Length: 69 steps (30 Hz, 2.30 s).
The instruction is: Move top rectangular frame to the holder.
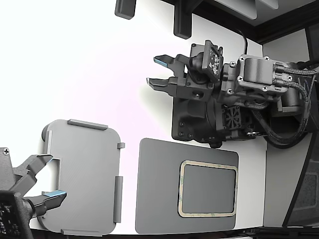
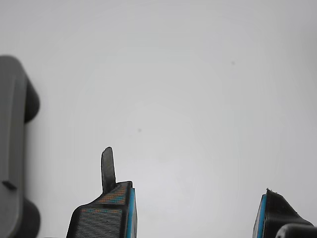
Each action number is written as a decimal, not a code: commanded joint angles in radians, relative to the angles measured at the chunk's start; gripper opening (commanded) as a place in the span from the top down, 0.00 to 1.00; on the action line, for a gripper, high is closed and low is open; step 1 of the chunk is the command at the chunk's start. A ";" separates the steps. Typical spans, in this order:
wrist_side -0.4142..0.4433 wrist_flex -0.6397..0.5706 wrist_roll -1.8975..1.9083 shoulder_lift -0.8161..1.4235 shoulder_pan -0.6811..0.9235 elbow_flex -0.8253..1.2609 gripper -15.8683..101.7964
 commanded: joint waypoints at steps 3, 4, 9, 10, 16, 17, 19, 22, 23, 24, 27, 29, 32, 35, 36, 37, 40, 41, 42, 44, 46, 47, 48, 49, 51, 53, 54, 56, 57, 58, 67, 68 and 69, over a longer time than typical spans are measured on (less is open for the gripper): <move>0.003 -0.008 0.005 0.014 -0.015 -0.025 0.02; 0.002 -0.008 0.003 0.012 -0.015 -0.025 0.02; 0.002 -0.008 0.005 0.009 -0.015 -0.026 0.02; 0.002 -0.008 0.005 0.009 -0.015 -0.026 0.02; 0.012 -0.002 0.017 -0.049 -0.015 -0.072 0.02; 0.018 0.005 0.023 -0.077 -0.015 -0.095 0.02; 0.026 0.006 0.026 -0.121 -0.015 -0.132 0.02; 0.028 0.002 0.026 -0.138 -0.015 -0.161 0.02; 0.023 0.002 0.025 -0.144 -0.014 -0.173 0.02; 0.020 0.006 0.023 -0.153 -0.014 -0.189 0.02; 0.000 0.034 0.029 -0.207 -0.008 -0.267 0.02; -0.021 0.052 0.034 -0.255 -0.002 -0.325 0.02; -0.038 0.051 0.005 -0.301 0.035 -0.374 0.02; -0.048 0.041 -0.023 -0.319 0.089 -0.397 0.02; -0.057 0.037 -0.037 -0.324 0.104 -0.402 0.02; -0.061 0.032 -0.049 -0.331 0.124 -0.408 0.02; -0.117 0.017 -0.121 -0.350 0.178 -0.422 0.02; -0.115 0.020 -0.132 -0.360 0.209 -0.433 0.02; -0.097 0.040 -0.141 -0.376 0.244 -0.451 0.03; -0.063 0.084 -0.138 -0.410 0.313 -0.486 0.02; -0.038 0.127 -0.160 -0.453 0.382 -0.520 0.02; -0.026 0.147 -0.143 -0.476 0.414 -0.538 0.02; -0.014 0.167 -0.141 -0.505 0.453 -0.561 0.02; 0.002 0.190 -0.149 -0.534 0.492 -0.589 0.02; 0.011 0.241 -0.147 -0.598 0.551 -0.644 0.02; 0.006 0.302 -0.158 -0.666 0.601 -0.699 0.02; -0.008 0.331 -0.161 -0.698 0.620 -0.726 0.02; -0.037 0.391 -0.179 -0.762 0.661 -0.785 0.02; -0.040 0.414 -0.183 -0.787 0.687 -0.807 0.02; -0.031 0.433 -0.172 -0.805 0.716 -0.821 0.03; -0.025 0.512 -0.107 -0.960 0.897 -0.884 0.02; -0.038 0.514 -0.112 -0.976 0.910 -0.885 0.02; -0.046 0.514 -0.118 -0.986 0.920 -0.885 0.02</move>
